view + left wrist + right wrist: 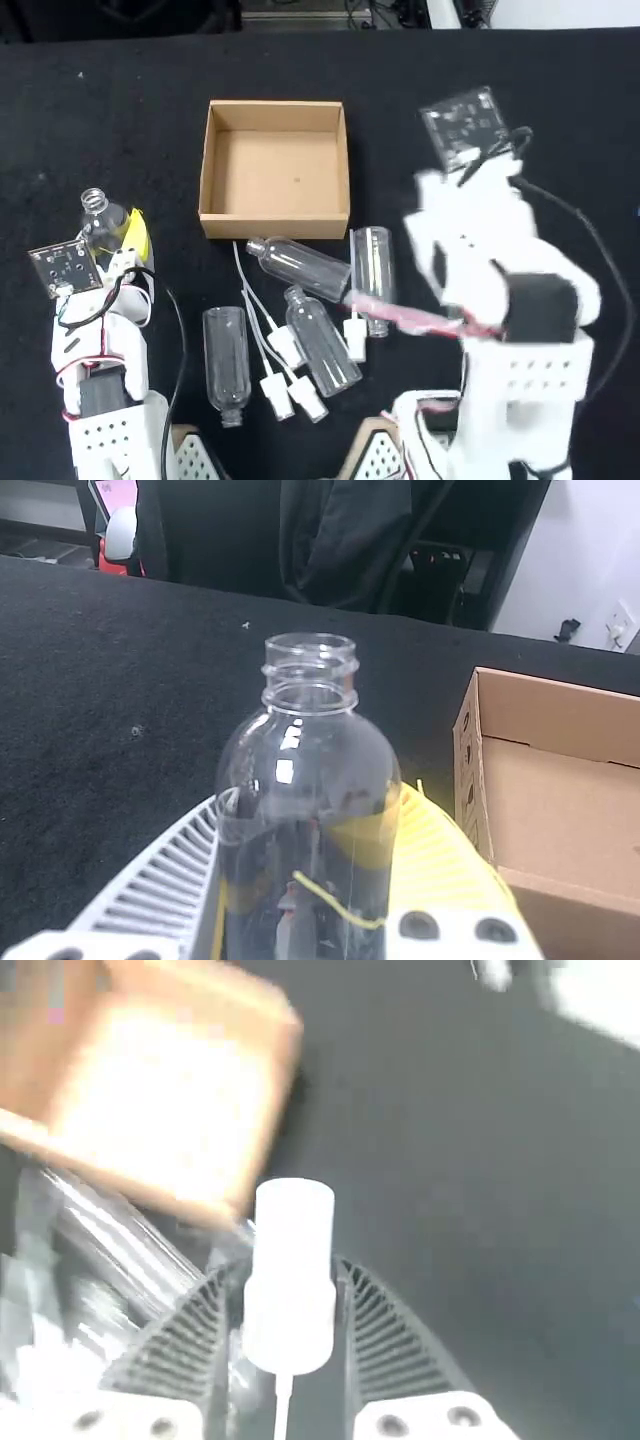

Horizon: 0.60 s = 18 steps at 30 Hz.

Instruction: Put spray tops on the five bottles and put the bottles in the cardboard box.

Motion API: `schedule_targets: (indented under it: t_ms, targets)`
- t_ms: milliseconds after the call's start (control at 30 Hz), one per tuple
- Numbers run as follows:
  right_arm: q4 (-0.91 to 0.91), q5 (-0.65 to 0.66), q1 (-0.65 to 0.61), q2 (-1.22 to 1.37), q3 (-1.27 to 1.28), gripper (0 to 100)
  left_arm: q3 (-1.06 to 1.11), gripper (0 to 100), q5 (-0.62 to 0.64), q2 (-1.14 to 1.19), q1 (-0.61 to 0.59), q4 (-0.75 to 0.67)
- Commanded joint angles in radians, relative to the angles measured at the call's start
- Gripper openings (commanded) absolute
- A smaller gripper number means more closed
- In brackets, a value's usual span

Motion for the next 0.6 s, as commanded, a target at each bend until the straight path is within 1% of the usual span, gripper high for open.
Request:
schedule_targets:
  t_ms: [0, 100, 233, 300, 433, 500, 567]
  targets:
    - [-0.149, -0.112, -0.252, -0.028, -0.088, 1.1, 0.016, 3, 0.008, -0.023, 0.01, -0.002]
    - [-0.318, -0.153, -0.356, -0.028, -0.067, 1.1, -0.001, 3, 0.009, -0.023, 0.01, 0.002]
    - [-0.588, -0.213, -0.437, -0.028, 0.021, 1.1, 0.002, 3, 0.009, -0.023, 0.013, -0.005]
    - [-0.744, -0.227, -0.459, -0.028, 0.084, 1.1, 0.001, 3, 0.011, -0.023, 0.038, -0.005]
    - [-1.059, -0.252, -0.473, -0.028, 0.193, 1.1, 0.002, 3, 0.003, -0.023, 0.148, -0.005]
    - [-1.169, -0.261, -0.473, -0.028, 0.225, 1.1, 0.005, 3, 0.005, -0.023, 0.143, -0.026]
    - [-1.229, -0.259, -0.473, -0.028, 0.234, 1.1, 0.021, 3, 0.009, -0.023, 0.119, -0.074]
